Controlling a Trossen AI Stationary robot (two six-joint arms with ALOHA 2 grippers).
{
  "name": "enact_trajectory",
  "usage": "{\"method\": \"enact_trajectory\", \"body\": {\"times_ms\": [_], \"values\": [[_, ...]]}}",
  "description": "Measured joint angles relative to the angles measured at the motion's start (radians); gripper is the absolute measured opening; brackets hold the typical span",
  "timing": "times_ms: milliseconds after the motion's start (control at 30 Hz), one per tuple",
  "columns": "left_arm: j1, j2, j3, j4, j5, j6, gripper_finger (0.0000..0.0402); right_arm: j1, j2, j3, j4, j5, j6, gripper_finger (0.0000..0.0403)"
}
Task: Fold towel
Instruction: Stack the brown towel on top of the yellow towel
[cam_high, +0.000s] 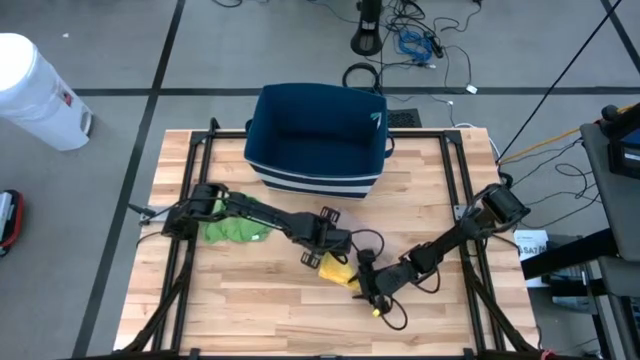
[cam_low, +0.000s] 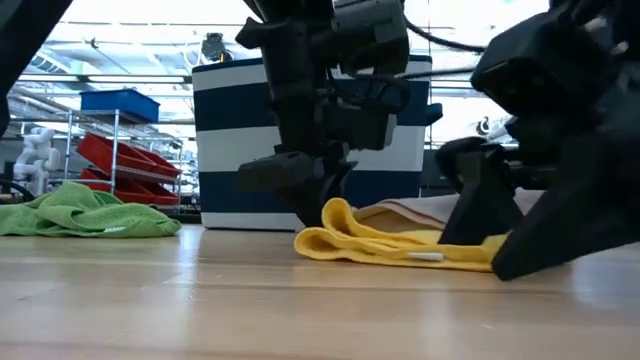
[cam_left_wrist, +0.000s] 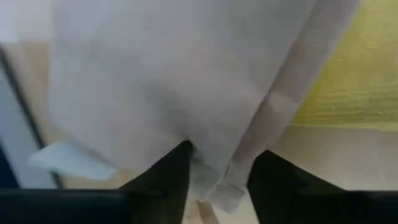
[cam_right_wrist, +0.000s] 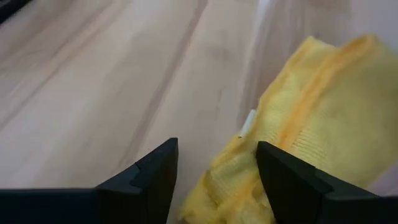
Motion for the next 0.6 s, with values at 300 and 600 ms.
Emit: {"method": "enact_trajectory", "body": {"times_ms": [300, 600], "values": [[-0.010, 0.033, 0.003, -0.006, 0.027, 0.038, 0.0057, -0.004, -0.078, -0.002, -0.025, 0.036, -0.040, 0.0206], [-0.025, 0.035, 0.002, -0.003, -0.013, 0.053, 0.0006, -0.032, -0.030, -0.001, -0.078, 0.007, -0.004, 0.0202]]}}
